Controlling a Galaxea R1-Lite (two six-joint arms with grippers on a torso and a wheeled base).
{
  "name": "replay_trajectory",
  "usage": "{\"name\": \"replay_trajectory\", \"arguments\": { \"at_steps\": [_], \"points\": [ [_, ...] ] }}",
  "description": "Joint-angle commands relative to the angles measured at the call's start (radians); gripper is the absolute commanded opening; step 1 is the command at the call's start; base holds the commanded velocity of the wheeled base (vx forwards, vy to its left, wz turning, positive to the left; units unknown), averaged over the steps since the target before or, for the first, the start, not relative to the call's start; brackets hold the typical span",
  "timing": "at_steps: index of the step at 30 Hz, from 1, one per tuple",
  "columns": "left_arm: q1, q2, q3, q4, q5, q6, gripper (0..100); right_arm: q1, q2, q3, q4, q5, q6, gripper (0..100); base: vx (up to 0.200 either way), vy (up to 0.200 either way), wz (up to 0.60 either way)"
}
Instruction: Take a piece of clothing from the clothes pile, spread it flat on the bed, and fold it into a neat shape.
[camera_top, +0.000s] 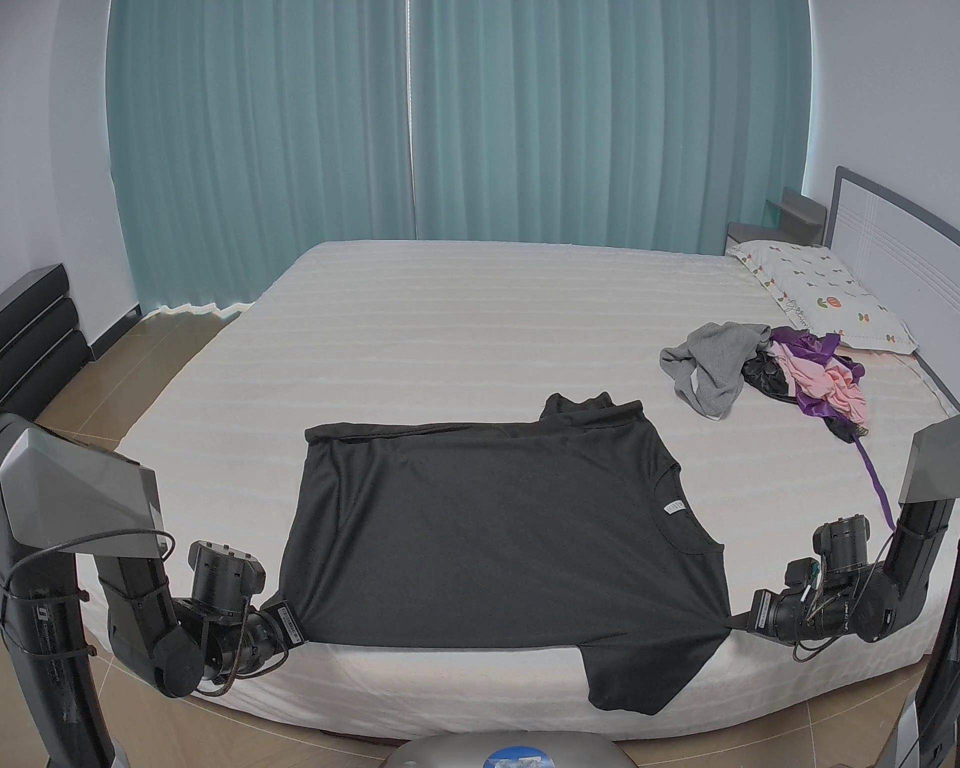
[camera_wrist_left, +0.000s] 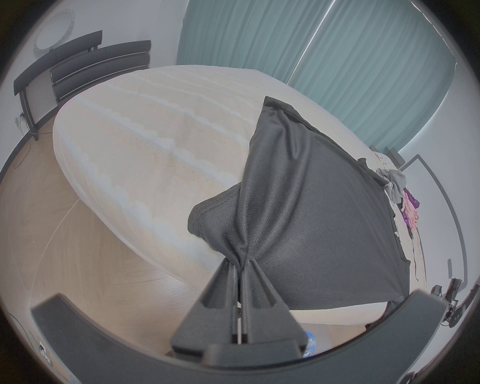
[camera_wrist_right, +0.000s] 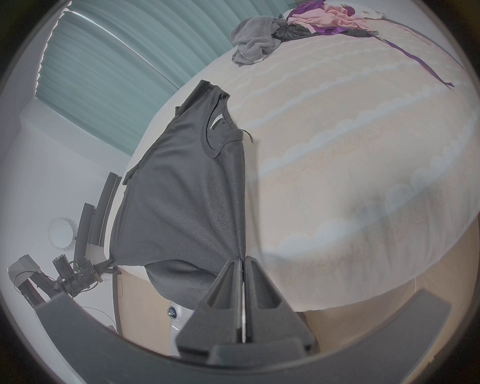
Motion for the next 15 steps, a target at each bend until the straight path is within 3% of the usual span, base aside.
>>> {"name": "replay_trajectory", "arguments": {
  "at_steps": [1,8,9,10,11,15],
  "points": [
    [-0.006,0.0,0.009,-0.001,0.002,0.0,0,-0.003,-0.01,0.014,-0.001,0.0,-0.001,0,0.0,0.0,0.0],
    [-0.007,0.009,0.013,-0.005,0.0,0.013,0,0.011,-0.002,0.026,-0.001,0.007,-0.001,0,0.0,0.0,0.0],
    [-0.007,0.012,0.015,-0.007,0.0,0.013,0,0.011,-0.001,0.026,0.0,0.009,-0.001,100,0.0,0.0,0.0],
    [-0.007,0.012,0.015,-0.007,0.0,0.013,0,0.011,0.001,0.023,-0.001,0.01,0.0,100,0.0,0.0,0.0],
    [-0.007,0.014,0.015,-0.008,0.0,0.013,100,0.011,0.002,0.018,-0.001,0.013,0.002,100,0.0,0.0,0.0],
    [-0.007,0.014,0.01,-0.01,0.0,0.011,100,0.011,-0.013,0.026,-0.012,0.024,0.014,100,0.0,0.0,0.0]
  ]
}}
